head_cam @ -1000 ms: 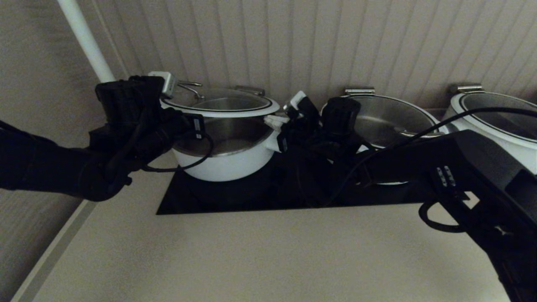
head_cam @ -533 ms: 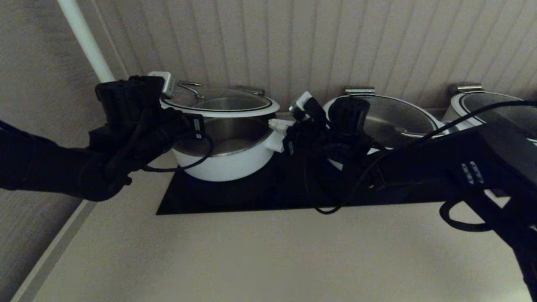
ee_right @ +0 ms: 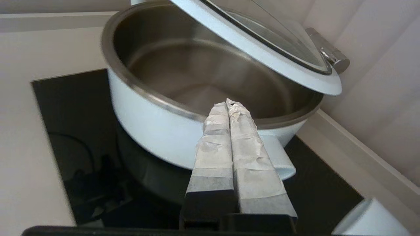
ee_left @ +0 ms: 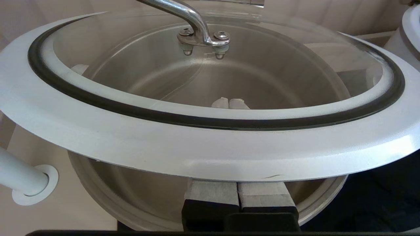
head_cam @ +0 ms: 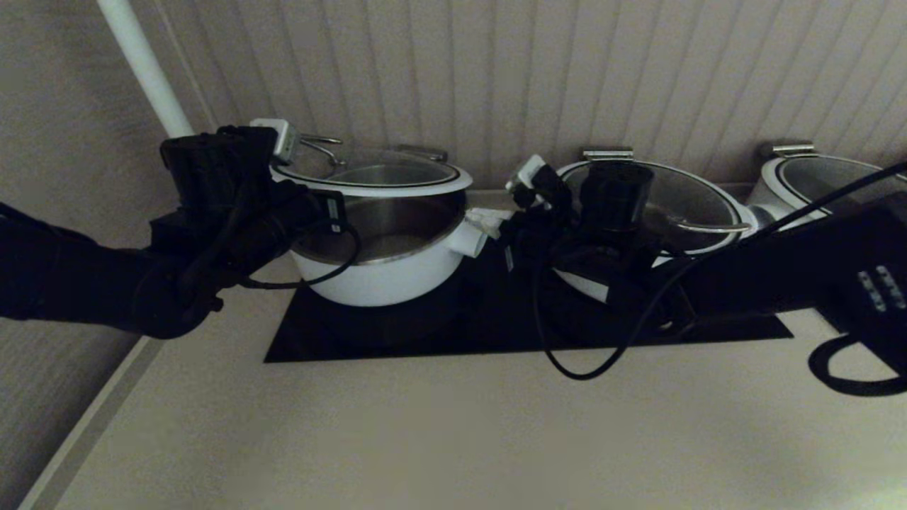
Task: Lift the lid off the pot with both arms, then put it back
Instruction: Open the pot lid completely
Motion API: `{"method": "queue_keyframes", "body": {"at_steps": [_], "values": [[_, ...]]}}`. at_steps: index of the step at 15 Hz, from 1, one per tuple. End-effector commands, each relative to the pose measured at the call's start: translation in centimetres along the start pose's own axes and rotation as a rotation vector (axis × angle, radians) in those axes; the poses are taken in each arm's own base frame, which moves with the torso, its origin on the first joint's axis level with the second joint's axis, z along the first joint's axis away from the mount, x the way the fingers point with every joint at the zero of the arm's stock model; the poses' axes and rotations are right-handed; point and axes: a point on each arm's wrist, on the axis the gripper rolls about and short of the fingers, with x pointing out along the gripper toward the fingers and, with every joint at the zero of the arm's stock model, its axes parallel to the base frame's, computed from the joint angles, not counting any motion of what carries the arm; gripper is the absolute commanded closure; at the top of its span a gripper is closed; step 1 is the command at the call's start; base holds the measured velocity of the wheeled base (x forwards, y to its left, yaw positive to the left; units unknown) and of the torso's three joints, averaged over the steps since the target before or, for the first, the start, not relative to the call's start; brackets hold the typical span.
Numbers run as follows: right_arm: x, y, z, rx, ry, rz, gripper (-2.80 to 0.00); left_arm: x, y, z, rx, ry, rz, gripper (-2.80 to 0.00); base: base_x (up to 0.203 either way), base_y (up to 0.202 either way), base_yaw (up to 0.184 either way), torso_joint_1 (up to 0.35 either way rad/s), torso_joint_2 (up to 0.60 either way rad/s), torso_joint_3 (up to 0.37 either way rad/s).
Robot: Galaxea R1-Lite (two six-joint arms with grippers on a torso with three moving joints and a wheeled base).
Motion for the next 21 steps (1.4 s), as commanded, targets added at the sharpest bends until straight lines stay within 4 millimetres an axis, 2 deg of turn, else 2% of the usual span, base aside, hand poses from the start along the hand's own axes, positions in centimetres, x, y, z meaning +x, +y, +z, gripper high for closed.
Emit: {"method": "queue_keyframes", "body": {"at_steps": [1,6,12,21], "values": [[-1.1,0.0,1.5,-0.011,-0.02,-0.003,0.0,0.0,0.0,0.0,0.0,-0.006,0.002,0.0,0.0,0.0,0.0,0.0,0.0,0.0],[-3.2,0.2,3.1,-0.013,-0.019,-0.01,0.0,0.0,0.0,0.1,-0.001,-0.008,0.002,0.0,0.0,0.0,0.0,0.0,0.0,0.0],[-7.4,0.1,3.6,-0.004,0.042,-0.062,0.0,-0.1,0.0,0.3,-0.001,-0.014,0.0,0.0,0.0,0.0,0.0,0.0,0.0,0.0],[-14.9,-3.5,2.0,-0.057,0.238,-0.425,0.0,-0.1,0.0,0.3,-0.001,-0.012,0.0,0.0,0.0,0.0,0.0,0.0,0.0,0.0]]}}
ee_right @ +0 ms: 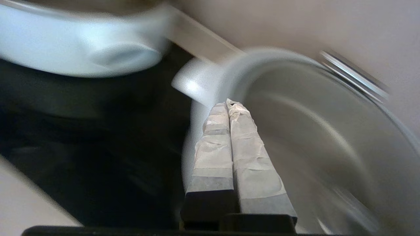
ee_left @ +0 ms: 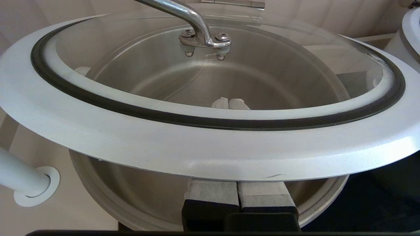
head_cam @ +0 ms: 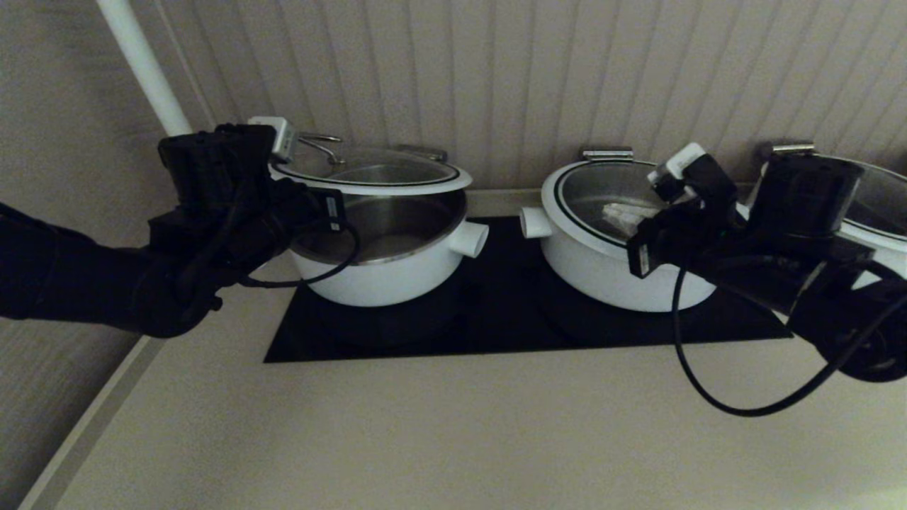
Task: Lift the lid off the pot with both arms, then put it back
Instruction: Open the pot lid completely
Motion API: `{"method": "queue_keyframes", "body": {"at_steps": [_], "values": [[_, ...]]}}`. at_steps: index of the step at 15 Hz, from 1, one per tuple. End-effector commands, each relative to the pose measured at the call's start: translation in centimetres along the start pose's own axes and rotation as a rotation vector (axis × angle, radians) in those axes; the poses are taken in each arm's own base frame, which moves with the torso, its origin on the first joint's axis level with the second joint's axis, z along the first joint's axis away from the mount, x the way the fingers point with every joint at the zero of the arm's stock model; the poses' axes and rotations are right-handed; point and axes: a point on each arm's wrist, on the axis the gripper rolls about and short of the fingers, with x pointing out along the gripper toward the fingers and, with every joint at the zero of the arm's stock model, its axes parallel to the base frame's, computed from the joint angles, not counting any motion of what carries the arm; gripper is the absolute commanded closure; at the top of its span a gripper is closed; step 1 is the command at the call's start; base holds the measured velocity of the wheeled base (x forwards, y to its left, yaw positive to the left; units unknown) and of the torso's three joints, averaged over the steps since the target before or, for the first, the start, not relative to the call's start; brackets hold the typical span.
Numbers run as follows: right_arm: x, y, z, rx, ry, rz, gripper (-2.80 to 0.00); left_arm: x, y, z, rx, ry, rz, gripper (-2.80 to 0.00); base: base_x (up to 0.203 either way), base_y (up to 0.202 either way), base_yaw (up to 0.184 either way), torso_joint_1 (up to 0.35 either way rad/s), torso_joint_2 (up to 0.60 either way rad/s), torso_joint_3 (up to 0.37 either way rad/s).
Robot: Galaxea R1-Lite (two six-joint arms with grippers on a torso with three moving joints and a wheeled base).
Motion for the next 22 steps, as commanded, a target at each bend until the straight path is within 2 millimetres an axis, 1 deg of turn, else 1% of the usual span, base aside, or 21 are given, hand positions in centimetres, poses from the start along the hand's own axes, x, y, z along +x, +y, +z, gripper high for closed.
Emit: {"method": "queue_keyframes", "body": {"at_steps": [1,3,7,11,15,17,20,22], "values": [[-1.4,-0.8,-0.1,-0.006,0.024,-0.079,0.0,-0.1,0.0,0.2,-0.001,-0.008,0.002,0.0,0.0,0.0,0.0,0.0,0.0,0.0],[-2.4,-1.0,-0.5,-0.006,0.073,-0.173,0.0,-0.1,0.0,0.2,-0.001,-0.008,0.001,0.0,0.0,0.0,0.0,0.0,0.0,0.0],[-3.8,-1.2,0.0,-0.043,0.101,-0.268,0.0,-0.1,0.0,0.2,-0.002,-0.009,0.001,0.0,0.0,0.0,0.0,0.0,0.0,0.0],[-5.5,-1.4,1.2,-0.05,0.073,-0.29,0.0,-0.1,0.0,0.2,-0.002,-0.008,0.0,0.0,0.0,0.0,0.0,0.0,0.0,0.0],[-8.1,-1.1,1.8,-0.05,0.075,-0.323,0.0,0.0,0.0,0.1,-0.002,-0.006,0.002,0.0,0.0,0.0,0.0,0.0,0.0,0.0],[-9.6,-0.7,1.5,-0.049,0.091,-0.323,0.0,-0.1,0.0,0.1,-0.002,-0.005,0.002,0.0,0.0,0.0,0.0,0.0,0.0,0.0],[-12.0,0.3,0.4,-0.045,0.125,-0.314,0.0,-0.1,0.0,0.1,-0.002,-0.005,0.002,0.0,0.0,0.0,0.0,0.0,0.0,0.0],[-13.3,0.8,0.0,-0.045,0.133,-0.312,0.0,-0.1,0.0,0.1,-0.002,-0.005,0.002,0.0,0.0,0.0,0.0,0.0,0.0,0.0]]}}
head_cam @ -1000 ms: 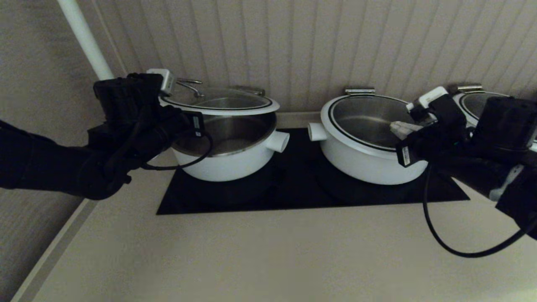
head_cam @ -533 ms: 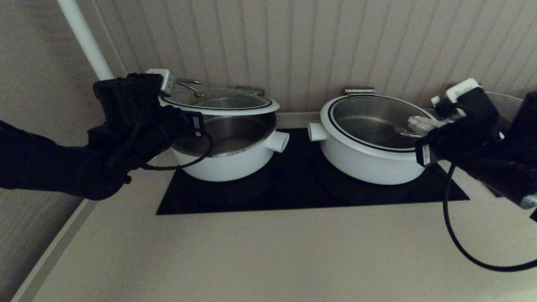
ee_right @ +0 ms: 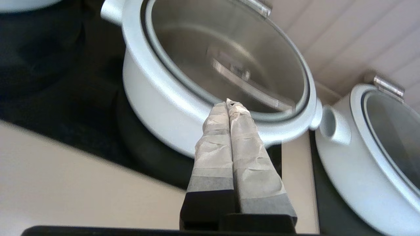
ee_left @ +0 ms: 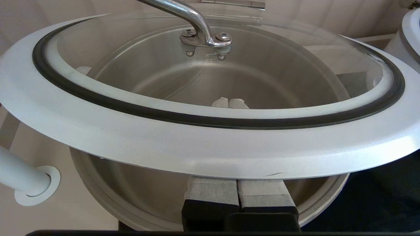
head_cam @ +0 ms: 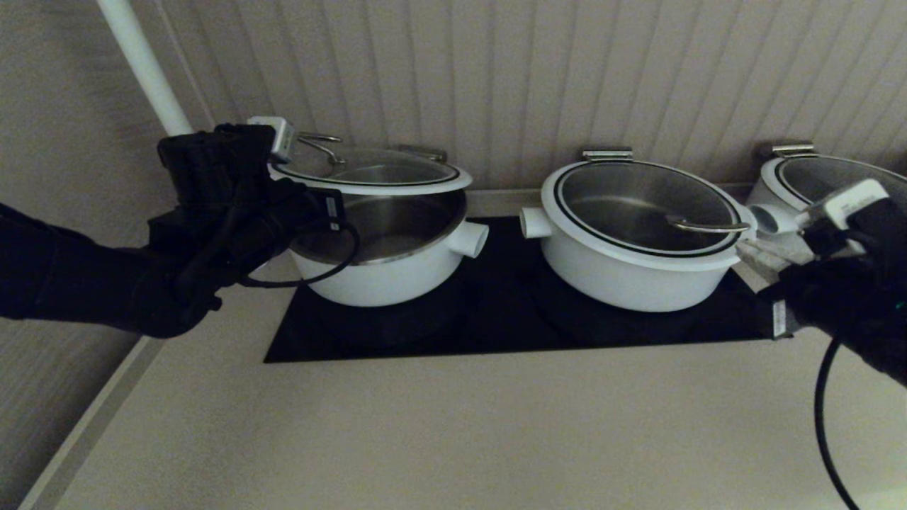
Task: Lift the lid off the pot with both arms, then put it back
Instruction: Open the pot lid completely
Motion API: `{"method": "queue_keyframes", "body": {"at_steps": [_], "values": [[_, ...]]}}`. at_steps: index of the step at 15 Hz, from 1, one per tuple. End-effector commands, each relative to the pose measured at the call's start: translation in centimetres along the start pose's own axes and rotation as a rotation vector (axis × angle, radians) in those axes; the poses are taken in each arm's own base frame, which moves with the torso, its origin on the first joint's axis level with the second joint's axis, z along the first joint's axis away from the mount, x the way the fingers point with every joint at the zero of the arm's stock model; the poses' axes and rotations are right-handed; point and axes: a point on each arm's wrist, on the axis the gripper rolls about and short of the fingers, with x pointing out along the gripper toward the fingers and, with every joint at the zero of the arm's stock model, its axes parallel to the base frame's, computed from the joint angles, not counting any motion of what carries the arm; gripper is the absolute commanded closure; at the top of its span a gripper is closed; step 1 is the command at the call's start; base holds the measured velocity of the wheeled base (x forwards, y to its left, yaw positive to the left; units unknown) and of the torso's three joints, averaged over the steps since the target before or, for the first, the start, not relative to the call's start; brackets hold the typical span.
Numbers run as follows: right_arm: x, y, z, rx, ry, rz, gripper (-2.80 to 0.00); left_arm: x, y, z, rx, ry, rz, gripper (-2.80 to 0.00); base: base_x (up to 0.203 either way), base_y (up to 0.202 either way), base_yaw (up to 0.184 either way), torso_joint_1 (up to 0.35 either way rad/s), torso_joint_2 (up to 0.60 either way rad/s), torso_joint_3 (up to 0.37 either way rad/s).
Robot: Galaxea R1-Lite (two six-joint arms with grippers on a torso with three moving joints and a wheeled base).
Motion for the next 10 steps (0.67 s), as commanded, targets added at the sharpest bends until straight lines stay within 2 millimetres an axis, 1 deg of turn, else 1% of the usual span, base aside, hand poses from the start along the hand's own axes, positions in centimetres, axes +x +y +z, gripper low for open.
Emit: {"method": "queue_keyframes", "body": {"at_steps": [1,5,10], "values": [[-1.7,-0.1,-0.3,-0.002,-0.011,-0.006,0.0,0.0,0.0,0.1,-0.001,-0.006,0.0,0.0,0.0,0.0,0.0,0.0,0.0,0.0],[-3.8,0.2,-1.6,-0.007,0.006,0.006,0.0,0.0,0.0,0.1,-0.001,-0.004,0.0,0.0,0.0,0.0,0.0,0.0,0.0,0.0],[-7.2,1.2,-4.5,-0.004,0.044,0.064,0.0,0.0,0.0,0.0,-0.001,-0.003,0.002,0.0,0.0,0.0,0.0,0.0,0.0,0.0]]}}
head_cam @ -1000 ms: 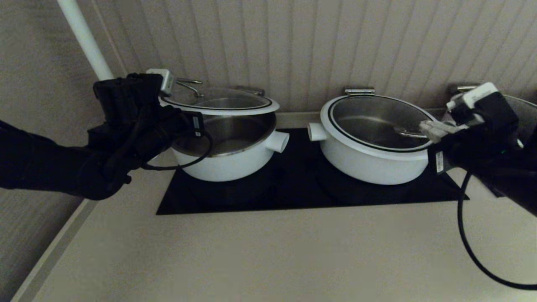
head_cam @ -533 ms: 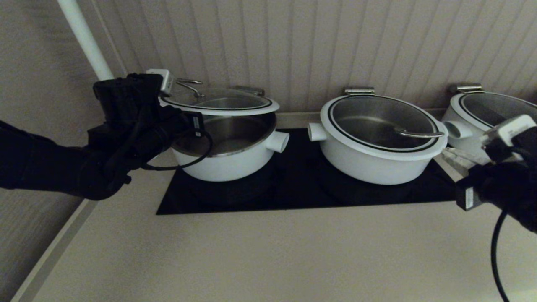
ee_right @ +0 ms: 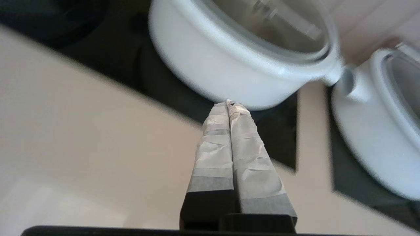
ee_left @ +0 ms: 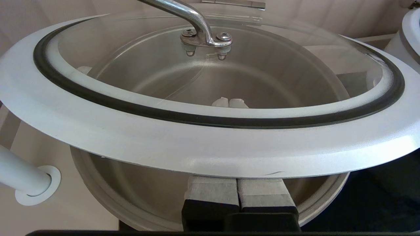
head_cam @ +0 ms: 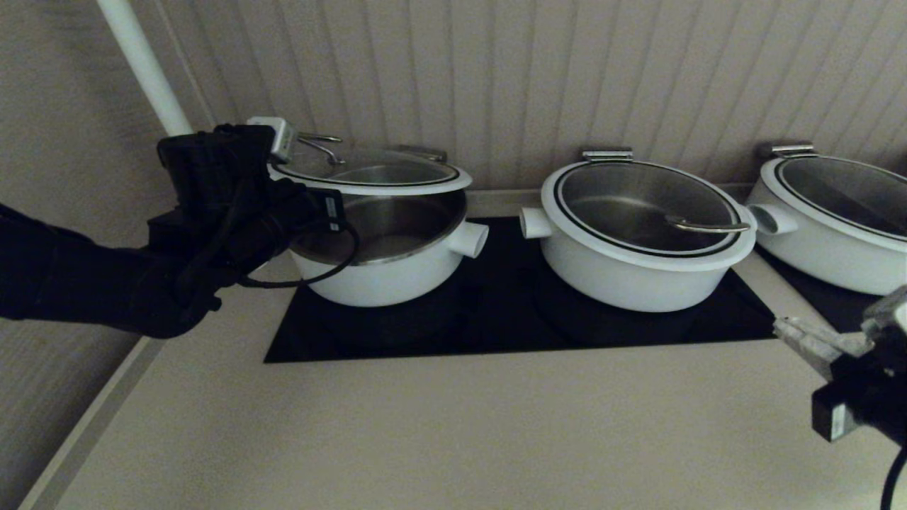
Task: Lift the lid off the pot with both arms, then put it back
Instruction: Open the pot lid completely
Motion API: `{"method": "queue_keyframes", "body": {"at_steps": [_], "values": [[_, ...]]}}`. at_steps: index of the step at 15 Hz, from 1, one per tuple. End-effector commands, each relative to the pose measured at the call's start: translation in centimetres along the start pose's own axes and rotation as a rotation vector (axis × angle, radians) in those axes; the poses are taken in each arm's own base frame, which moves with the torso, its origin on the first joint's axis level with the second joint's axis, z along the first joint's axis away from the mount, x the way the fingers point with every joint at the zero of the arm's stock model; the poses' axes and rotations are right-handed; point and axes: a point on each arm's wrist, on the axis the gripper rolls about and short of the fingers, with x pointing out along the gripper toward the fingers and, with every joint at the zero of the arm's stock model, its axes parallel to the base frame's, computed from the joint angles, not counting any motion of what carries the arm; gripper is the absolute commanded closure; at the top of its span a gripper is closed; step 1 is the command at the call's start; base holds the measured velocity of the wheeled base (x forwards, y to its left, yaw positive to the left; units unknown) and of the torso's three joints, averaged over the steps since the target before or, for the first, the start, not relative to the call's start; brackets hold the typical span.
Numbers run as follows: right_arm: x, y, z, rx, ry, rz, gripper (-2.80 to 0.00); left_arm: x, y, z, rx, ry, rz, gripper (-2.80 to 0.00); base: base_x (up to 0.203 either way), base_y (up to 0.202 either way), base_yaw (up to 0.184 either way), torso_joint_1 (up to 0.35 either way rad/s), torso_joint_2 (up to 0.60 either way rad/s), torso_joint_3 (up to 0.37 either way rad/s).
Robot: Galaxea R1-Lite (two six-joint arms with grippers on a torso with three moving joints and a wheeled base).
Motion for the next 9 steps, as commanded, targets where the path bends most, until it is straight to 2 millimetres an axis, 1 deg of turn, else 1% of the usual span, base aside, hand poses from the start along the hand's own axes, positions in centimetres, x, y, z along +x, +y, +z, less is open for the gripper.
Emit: {"method": "queue_keyframes", "body": {"at_steps": [1,7,9], "values": [[-1.5,0.4,-1.0,0.009,-0.003,0.017,0.0,0.1,0.0,0.0,-0.001,-0.002,0.0,0.0,0.0,0.0,0.0,0.0,0.0,0.0],[-3.7,1.4,-3.6,0.094,0.045,0.065,0.0,-0.1,0.0,0.3,-0.001,-0.011,0.0,0.0,0.0,0.0,0.0,0.0,0.0,0.0],[-4.3,1.5,-3.9,0.151,0.054,0.065,0.0,-0.1,0.0,0.2,-0.002,-0.01,0.0,0.0,0.0,0.0,0.0,0.0,0.0,0.0]]}}
